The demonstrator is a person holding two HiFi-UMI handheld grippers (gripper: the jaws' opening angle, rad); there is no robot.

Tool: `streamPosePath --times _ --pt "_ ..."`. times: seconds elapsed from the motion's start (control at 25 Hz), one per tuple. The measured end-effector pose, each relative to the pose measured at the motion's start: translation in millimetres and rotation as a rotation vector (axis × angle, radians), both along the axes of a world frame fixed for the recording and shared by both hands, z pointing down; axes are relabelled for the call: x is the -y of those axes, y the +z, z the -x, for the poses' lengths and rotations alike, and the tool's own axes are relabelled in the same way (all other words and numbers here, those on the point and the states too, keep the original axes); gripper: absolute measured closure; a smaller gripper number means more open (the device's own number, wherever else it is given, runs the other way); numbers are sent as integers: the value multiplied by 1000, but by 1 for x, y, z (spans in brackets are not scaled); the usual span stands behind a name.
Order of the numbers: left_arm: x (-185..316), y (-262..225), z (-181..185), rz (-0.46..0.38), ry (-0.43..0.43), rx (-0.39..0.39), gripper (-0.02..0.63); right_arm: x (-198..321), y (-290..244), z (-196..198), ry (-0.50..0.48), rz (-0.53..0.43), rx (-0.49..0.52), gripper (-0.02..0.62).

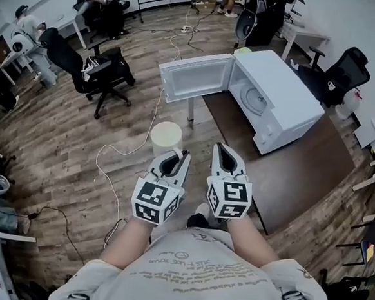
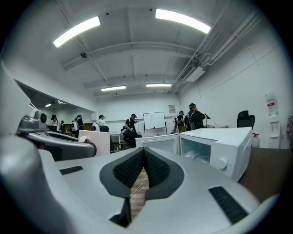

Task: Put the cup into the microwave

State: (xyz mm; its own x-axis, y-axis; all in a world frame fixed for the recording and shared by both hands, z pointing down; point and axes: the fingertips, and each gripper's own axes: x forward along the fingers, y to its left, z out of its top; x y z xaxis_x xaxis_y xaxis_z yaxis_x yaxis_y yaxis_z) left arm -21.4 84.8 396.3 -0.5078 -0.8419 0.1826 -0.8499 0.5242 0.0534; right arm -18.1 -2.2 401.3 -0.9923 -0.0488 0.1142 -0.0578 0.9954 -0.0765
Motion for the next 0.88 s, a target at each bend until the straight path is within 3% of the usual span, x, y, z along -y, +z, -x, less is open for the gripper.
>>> streamPosePath --times 0.6,0.88 --pt "100 0 91 -2 152 -12 574 92 -8 81 102 -9 -17 580" --pt "153 13 120 22 229 9 574 141 -13 96 164 -21 -4 580"
